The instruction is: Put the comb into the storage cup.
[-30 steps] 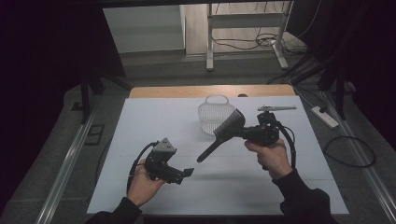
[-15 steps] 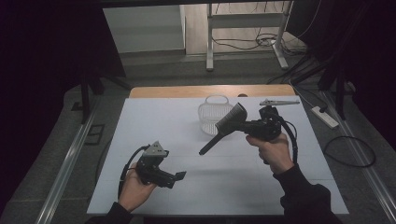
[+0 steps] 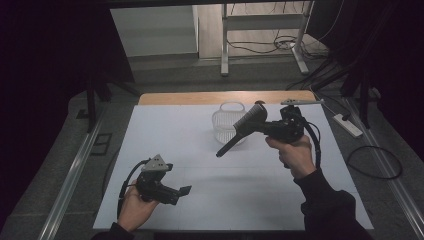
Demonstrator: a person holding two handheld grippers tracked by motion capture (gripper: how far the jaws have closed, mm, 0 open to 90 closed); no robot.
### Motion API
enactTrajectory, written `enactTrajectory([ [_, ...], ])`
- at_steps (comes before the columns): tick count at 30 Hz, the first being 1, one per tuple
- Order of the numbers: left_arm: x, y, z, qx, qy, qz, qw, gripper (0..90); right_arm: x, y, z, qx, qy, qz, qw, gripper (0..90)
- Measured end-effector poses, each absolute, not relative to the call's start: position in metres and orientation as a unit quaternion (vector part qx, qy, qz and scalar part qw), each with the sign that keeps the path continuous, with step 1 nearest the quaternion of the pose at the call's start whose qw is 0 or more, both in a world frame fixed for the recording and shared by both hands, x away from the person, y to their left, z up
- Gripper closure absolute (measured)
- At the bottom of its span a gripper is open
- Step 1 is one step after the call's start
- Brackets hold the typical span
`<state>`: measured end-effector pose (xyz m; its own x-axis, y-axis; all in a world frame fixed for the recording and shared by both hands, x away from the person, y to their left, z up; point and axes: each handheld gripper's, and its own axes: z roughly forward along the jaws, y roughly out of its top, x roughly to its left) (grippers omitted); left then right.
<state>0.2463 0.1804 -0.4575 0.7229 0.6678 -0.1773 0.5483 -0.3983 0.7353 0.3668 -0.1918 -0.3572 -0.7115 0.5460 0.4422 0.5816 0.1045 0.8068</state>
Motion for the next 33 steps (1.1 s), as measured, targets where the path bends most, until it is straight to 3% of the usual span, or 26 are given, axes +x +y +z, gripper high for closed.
enactTrajectory([
  [33, 0.204, 0.237, -0.46, 0.801, 0.412, 0.097, 0.423, 0.0, 0.403, -0.197, -0.344, -0.409, -0.726, -0.552, -0.022, 83.4],
])
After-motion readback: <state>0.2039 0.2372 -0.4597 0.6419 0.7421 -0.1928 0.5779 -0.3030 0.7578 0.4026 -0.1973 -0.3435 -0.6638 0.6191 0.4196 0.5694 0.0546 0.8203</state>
